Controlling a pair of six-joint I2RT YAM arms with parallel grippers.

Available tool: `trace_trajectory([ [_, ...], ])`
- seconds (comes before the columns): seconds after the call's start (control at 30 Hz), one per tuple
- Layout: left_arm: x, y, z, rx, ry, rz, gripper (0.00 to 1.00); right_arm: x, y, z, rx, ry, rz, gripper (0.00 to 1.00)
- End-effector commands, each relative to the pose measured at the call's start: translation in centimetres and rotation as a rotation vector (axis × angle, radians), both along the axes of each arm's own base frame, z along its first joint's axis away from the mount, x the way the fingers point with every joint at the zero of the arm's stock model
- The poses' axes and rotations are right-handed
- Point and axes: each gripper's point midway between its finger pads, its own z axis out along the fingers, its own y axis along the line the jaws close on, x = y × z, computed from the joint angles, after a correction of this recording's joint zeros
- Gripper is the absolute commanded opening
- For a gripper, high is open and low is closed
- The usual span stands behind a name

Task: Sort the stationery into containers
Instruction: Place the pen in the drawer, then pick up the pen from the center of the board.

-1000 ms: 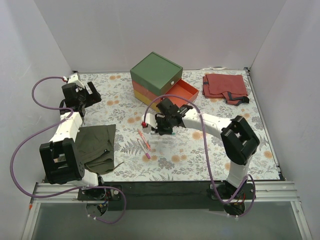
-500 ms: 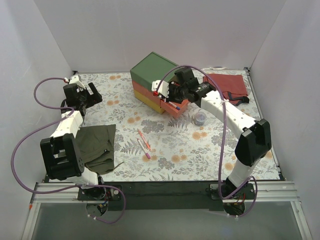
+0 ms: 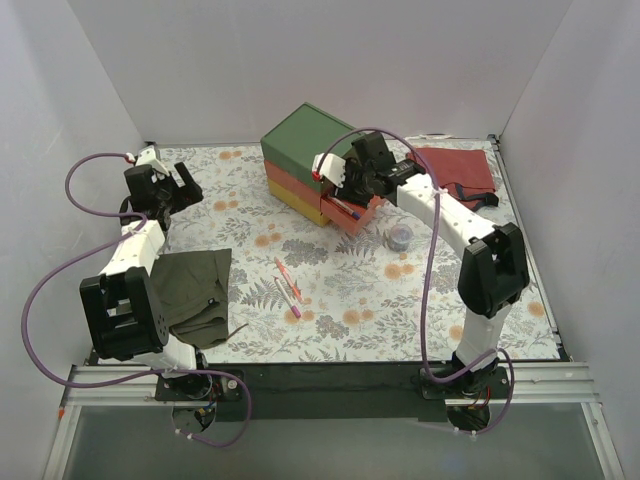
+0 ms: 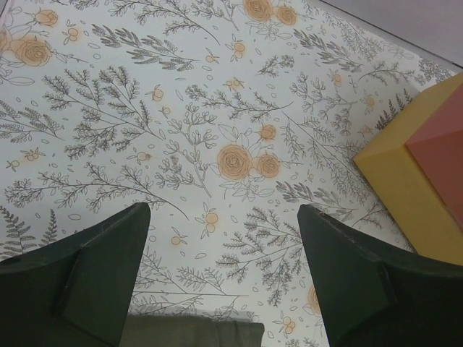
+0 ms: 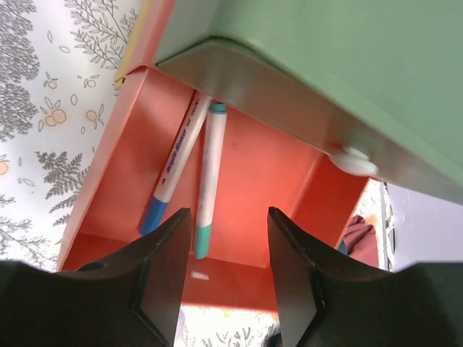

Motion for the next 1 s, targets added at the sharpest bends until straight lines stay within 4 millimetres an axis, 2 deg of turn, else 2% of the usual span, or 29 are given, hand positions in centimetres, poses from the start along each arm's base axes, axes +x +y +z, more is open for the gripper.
trace_trajectory([
  [0.0,0.4,0.6,2.1,0.01,-0.049,0.007,0.84,-1.5,0.6,8.3,0.183,-0.124,0.006,0.55],
  [0.07,0.3,0.4,2.0,0.009,-0.049,0.003,0.84,-3.3,1.1,8.7,0.259,-0.063,0.013,0.55],
  [0.1,0.3,0.4,2.0,0.006,-0.048,0.001,0.84,-5.2,2.1,9.6,0.323,-0.023,0.06,0.56],
  [0.17,0.2,0.3,1.7,0.001,-0.042,-0.001,0.84,-8.0,3.3,9.1,0.413,0.127,0.054,0.55],
  [0.2,0.1,0.2,1.6,-0.003,-0.04,-0.007,0.84,-10.5,4.5,8.0,0.45,0.231,0.095,0.53],
  [0.27,0.1,0.0,1.4,-0.009,-0.036,-0.009,0.84,-13.0,5.9,6.2,0.528,0.428,0.012,0.54],
  [0.3,0.1,0.1,1.4,-0.014,-0.036,-0.007,0.84,-14.6,6.6,3.9,0.531,0.541,-0.034,0.54],
  [0.37,-0.1,-0.1,1.2,-0.019,-0.03,-0.006,0.84,-15.6,7.8,1.4,0.568,0.691,-0.157,0.52],
  [0.43,-0.3,-0.1,0.9,-0.026,-0.024,-0.004,0.84,-17.2,8.7,-1.4,0.541,0.746,-0.213,0.51],
  [0.5,-0.6,-0.2,0.4,-0.03,-0.013,-0.004,0.84,-17.7,10.0,-3.4,0.505,0.757,-0.216,0.48],
  [0.67,-1.0,-0.5,0.1,-0.047,-0.006,-0.01,0.84,-16.0,12.5,-6.5,0.466,0.785,-0.263,0.4],
  [0.8,-0.9,-0.8,0.1,-0.069,-0.006,-0.013,0.84,-15.2,14.6,-7.1,0.45,0.774,-0.251,0.4],
  [0.97,-0.9,-0.6,-0.7,-0.065,0.007,-0.001,0.83,-16.5,16.7,-8.4,0.409,0.778,-0.218,0.43],
])
